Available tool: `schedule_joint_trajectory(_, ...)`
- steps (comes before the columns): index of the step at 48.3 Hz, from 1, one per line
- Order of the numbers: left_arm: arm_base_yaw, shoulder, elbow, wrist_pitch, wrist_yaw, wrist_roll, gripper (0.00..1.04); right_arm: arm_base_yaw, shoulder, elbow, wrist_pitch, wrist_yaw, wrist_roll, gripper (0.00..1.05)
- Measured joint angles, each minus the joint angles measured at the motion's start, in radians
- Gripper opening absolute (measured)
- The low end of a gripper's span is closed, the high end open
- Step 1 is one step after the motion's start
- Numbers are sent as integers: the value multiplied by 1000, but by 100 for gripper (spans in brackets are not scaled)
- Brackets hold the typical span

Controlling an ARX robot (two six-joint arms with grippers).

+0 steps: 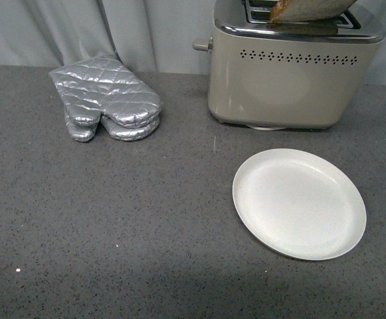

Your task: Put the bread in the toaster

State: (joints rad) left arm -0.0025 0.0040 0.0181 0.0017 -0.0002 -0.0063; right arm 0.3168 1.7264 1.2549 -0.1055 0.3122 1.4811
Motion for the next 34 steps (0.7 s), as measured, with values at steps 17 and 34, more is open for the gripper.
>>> schedule_joint_trajectory(17,0,0,0,0,0,0,98,3,102,84,-43,-11,56,1)
schedule_joint_trajectory(34,0,0,0,0,0,0,98,-8,184,196,-25,-25,-154,33)
